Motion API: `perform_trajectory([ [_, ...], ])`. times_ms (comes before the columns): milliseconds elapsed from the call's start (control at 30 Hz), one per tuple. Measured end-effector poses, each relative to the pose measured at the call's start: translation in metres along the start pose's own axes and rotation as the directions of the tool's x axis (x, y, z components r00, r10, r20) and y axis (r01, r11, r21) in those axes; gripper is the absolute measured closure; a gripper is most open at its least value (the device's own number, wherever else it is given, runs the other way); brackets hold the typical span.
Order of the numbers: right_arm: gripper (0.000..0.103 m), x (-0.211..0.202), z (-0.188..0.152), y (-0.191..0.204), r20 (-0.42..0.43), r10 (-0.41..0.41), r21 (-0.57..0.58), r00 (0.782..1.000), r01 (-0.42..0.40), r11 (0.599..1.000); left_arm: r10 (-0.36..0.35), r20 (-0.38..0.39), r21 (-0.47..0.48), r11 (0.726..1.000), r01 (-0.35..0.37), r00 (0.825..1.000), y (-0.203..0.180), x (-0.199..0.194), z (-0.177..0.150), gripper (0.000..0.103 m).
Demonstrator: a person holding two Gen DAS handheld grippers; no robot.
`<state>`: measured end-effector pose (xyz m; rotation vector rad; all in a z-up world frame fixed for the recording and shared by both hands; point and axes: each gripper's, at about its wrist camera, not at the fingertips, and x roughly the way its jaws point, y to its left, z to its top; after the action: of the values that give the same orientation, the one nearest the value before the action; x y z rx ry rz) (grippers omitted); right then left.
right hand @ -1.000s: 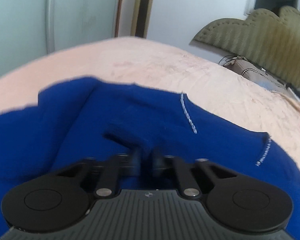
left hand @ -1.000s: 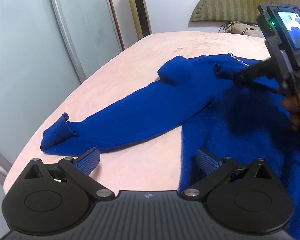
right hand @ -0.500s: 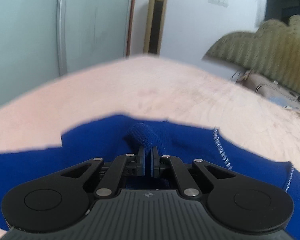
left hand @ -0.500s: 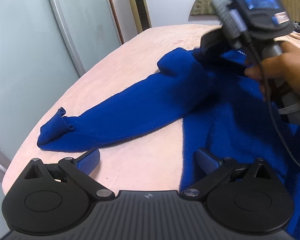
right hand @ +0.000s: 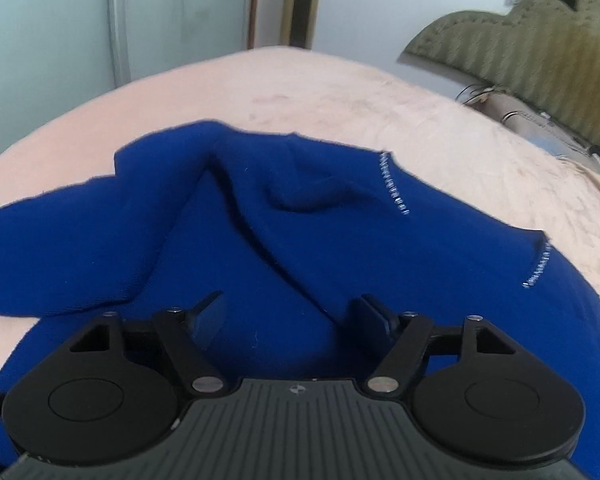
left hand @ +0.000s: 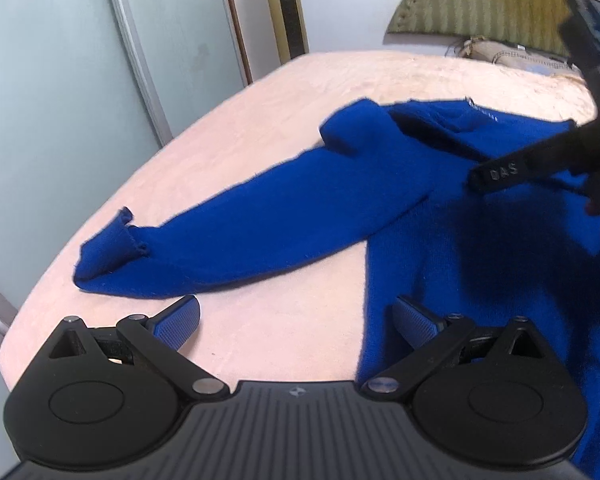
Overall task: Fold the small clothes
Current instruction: 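Grasp the other sleeve cuff with the left gripper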
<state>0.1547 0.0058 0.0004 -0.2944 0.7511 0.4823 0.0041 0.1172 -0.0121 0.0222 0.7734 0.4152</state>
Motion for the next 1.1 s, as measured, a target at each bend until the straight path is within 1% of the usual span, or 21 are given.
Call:
perform_trajectory([
  [33, 0.028, -0.008, -0.001, 0.000, 0.016, 0.012, 0.009, 1.000, -0.012, 1.000, 0.006, 0.005, -0.002, 1.000, -0.006, 1.000, 0.003, -0.002, 0.000, 0.000],
  [100, 0.021, -0.031, -0.008, -0.001, 0.060, 0.049, 0.004, 0.997, -0.049, 0.999, 0.018, 0.020, -0.017, 1.000, -0.018, 1.000, 0.012, -0.004, 0.000, 0.000],
  [133, 0.019, -0.041, -0.013, -0.001, 0.080, 0.054, 0.001, 0.995, -0.054, 0.999, 0.028, 0.026, -0.025, 0.999, -0.028, 0.999, 0.018, -0.004, 0.000, 0.000],
  [200, 0.014, -0.062, -0.026, -0.003, 0.125, 0.077, 0.002, 0.989, -0.077, 0.997, 0.071, 0.031, -0.043, 0.997, -0.069, 0.997, 0.032, -0.001, -0.001, 0.000],
  [233, 0.014, -0.069, -0.033, -0.005, 0.136, 0.094, 0.008, 0.986, -0.096, 0.995, 0.096, 0.035, -0.054, 0.994, -0.094, 0.995, 0.039, 0.002, -0.001, 0.000],
  [333, 0.014, -0.079, -0.051, -0.008, 0.143, 0.121, 0.051, 0.982, -0.129, 0.990, 0.177, 0.045, -0.082, 0.982, -0.173, 0.983, 0.062, 0.007, -0.003, 0.000],
  [433, 0.014, -0.079, -0.065, -0.007, 0.128, 0.142, 0.080, 0.982, -0.152, 0.985, 0.248, 0.060, -0.064, 0.968, -0.244, 0.967, 0.078, 0.017, -0.003, 0.000],
  [500, 0.014, -0.079, -0.070, -0.003, 0.119, 0.156, 0.087, 0.981, -0.167, 0.982, 0.298, 0.012, -0.032, 0.954, -0.297, 0.954, 0.083, 0.034, 0.001, 0.000],
  [533, 0.014, -0.079, -0.071, -0.002, 0.120, 0.159, 0.091, 0.980, -0.171, 0.981, 0.300, 0.003, -0.040, 0.953, -0.300, 0.954, 0.086, 0.038, 0.004, 0.000],
  [567, 0.014, -0.079, -0.071, -0.002, 0.125, 0.163, 0.092, 0.979, -0.175, 0.980, 0.289, 0.009, -0.058, 0.956, -0.288, 0.957, 0.090, 0.039, 0.006, 0.000],
  [633, 0.014, -0.079, -0.074, 0.001, 0.131, 0.165, 0.103, 0.978, -0.179, 0.978, 0.286, 0.010, -0.095, 0.954, -0.284, 0.958, 0.096, 0.037, 0.013, 0.000],
  [733, 0.013, -0.075, -0.078, 0.001, 0.107, 0.171, 0.117, 0.980, -0.183, 0.976, 0.283, 0.020, -0.151, 0.949, -0.277, 0.959, 0.110, 0.025, 0.013, 0.000],
  [800, 0.014, -0.079, -0.077, 0.003, 0.119, 0.193, 0.106, 0.974, -0.206, 0.973, 0.277, 0.011, -0.185, 0.945, -0.271, 0.961, 0.124, 0.019, 0.008, 0.000],
  [867, 0.013, -0.086, -0.072, 0.009, 0.147, 0.222, 0.067, 0.964, -0.233, 0.970, 0.296, 0.001, -0.219, 0.932, -0.289, 0.955, 0.138, 0.020, 0.007, 0.000],
  [900, 0.013, -0.087, -0.068, 0.013, 0.160, 0.226, 0.044, 0.961, -0.235, 0.971, 0.285, 0.001, -0.222, 0.935, -0.278, 0.958, 0.142, 0.020, 0.008, 0.000],
  [933, 0.012, -0.088, -0.065, 0.018, 0.168, 0.223, 0.029, 0.960, -0.231, 0.973, 0.249, 0.006, -0.219, 0.945, -0.242, 0.968, 0.144, 0.019, 0.012, 0.000],
  [1000, 0.011, -0.086, -0.063, 0.025, 0.170, 0.214, 0.006, 0.962, -0.218, 0.976, 0.146, 0.031, -0.202, 0.970, -0.136, 0.989, 0.140, 0.015, 0.021, 0.000],
  [1033, 0.011, -0.085, -0.063, 0.027, 0.166, 0.212, 0.005, 0.963, -0.216, 0.976, 0.112, 0.030, -0.179, 0.978, -0.104, 0.993, 0.133, 0.016, 0.026, 0.000],
  [1067, 0.011, -0.082, -0.065, 0.028, 0.158, 0.215, 0.013, 0.964, -0.220, 0.975, 0.101, 0.016, -0.152, 0.984, -0.097, 0.995, 0.125, 0.019, 0.033, 0.000],
  [1100, 0.011, -0.080, -0.066, 0.028, 0.149, 0.222, 0.023, 0.964, -0.228, 0.973, 0.118, -0.006, -0.130, 0.985, -0.117, 0.993, 0.118, 0.027, 0.039, 0.000],
])
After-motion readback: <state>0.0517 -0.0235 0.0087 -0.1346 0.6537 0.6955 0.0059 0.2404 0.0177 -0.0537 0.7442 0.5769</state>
